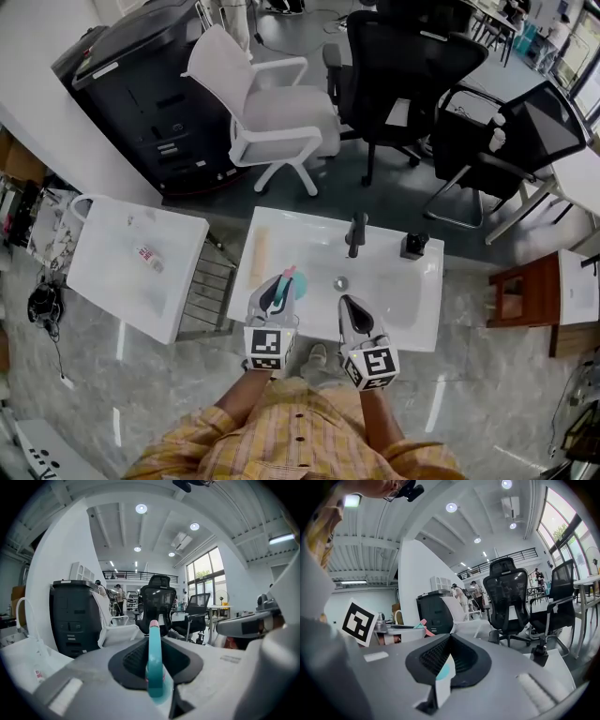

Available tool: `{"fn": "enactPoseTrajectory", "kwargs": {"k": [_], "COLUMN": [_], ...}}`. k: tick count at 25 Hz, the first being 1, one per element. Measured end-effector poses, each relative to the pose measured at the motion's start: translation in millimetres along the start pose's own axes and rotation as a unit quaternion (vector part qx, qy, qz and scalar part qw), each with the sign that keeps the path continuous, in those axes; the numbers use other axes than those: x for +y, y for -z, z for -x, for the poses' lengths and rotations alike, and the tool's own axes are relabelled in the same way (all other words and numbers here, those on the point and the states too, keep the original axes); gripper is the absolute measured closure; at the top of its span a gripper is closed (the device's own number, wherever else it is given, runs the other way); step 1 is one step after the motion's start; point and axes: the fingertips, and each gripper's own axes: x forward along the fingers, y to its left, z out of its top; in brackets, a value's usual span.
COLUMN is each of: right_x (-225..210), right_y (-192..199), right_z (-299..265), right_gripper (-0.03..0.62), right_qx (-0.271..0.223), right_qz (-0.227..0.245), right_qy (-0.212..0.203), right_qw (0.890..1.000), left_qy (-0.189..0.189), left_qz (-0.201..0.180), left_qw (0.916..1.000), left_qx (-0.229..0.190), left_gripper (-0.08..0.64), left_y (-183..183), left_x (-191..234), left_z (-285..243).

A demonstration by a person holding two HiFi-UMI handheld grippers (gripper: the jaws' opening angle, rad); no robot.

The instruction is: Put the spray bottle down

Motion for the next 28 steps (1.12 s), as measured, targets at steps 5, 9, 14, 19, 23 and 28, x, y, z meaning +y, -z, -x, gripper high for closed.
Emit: {"fn": "enactPoseTrajectory", "kwargs": {"k": [5, 9, 14, 19, 23, 28], "right_x": [-18.6, -29.2, -39.3, -54.9, -62.0, -65.7], "right_y": [0.6, 4.4, 11.1, 15.9, 20.8, 26.7], "right_z": [-12.9, -18.3, -21.7, -20.9, -22.2, -24.2], "right_gripper": [0.591, 0.591, 0.591, 0.591, 0.591, 0.591], "right_qx": [0.005, 0.01, 0.014, 0.018, 0.024, 0.032], "right_qz": [0.001, 0.002, -0.005, -0.004, -0.004, -0.006], "right_qy": [-0.005, -0.01, -0.016, -0.011, -0.008, -0.004], "right_qw": [1.0, 1.0, 1.0, 1.0, 1.0, 0.999], "left_qy": [-0.009, -0.017, -0.022, -0.021, -0.022, -0.023], "left_qz": [0.002, 0.0, 0.008, 0.006, 0.006, 0.01], "left_qw": [0.9999, 0.9998, 0.9997, 0.9998, 0.9997, 0.9996], "left_qx": [0.008, 0.008, 0.003, 0.004, 0.008, 0.014], "left_gripper": [0.489, 0.489, 0.489, 0.489, 0.489, 0.489], "left_y": [2.2, 3.3, -1.0, 4.8, 11.6, 17.9], "left_x": [5.3, 9.4, 14.9, 17.4, 23.2, 30.8], "left_z": [-35.3, -60.7, -91.6, -125.6, -150.2, -175.1]}}
